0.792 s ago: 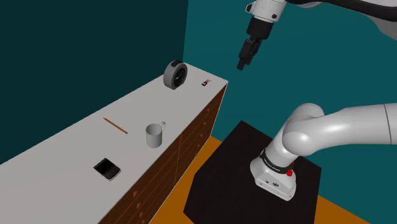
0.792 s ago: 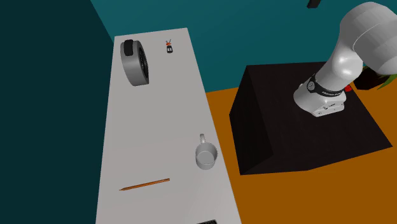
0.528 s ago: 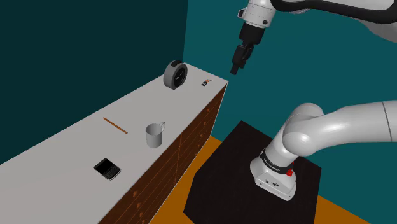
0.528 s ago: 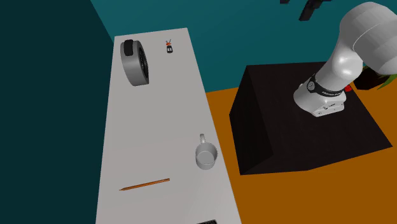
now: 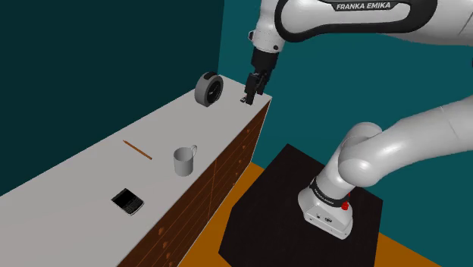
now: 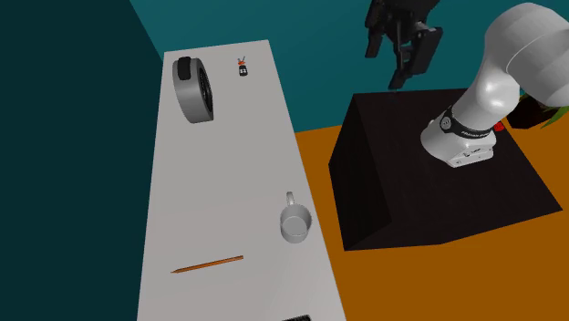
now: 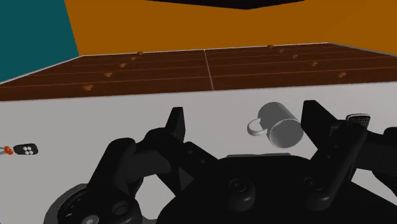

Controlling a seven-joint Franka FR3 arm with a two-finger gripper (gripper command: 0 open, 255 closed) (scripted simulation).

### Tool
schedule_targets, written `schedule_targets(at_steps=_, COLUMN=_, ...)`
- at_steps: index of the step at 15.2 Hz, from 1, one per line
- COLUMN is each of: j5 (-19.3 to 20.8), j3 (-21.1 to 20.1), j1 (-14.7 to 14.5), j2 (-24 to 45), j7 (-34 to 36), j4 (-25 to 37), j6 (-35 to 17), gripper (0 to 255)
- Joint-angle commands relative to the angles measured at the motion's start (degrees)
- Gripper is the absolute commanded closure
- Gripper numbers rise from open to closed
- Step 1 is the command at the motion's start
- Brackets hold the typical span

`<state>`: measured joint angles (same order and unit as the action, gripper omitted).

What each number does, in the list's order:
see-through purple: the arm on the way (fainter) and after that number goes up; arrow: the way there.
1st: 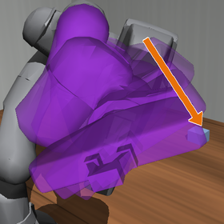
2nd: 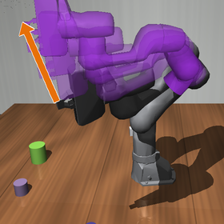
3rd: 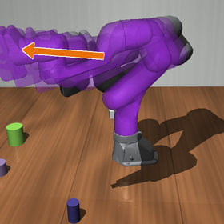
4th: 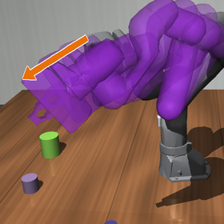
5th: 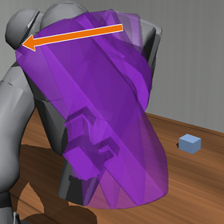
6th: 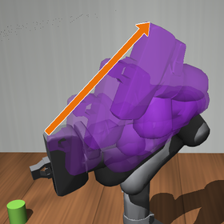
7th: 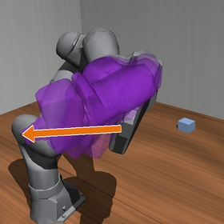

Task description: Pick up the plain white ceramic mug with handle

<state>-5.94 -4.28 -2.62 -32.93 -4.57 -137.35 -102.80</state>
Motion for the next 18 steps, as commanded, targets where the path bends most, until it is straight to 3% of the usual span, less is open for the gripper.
schedule_targets(at_steps=1, j5=-0.3, j3=-1.6, j1=-0.8, j2=3.3, j7=1.0, j4=-0.2, j6=-3.1, gripper=0)
schedule_targets(at_steps=10, j5=1.3, j3=-7.9, j1=-3.2, j2=21.1, j7=5.5, j4=4.4, j6=-14.0, gripper=0)
schedule_targets(at_steps=18, j5=7.0, j3=-11.6, j1=-5.7, j2=38.6, j7=11.3, j4=12.9, j6=-20.3, gripper=0)
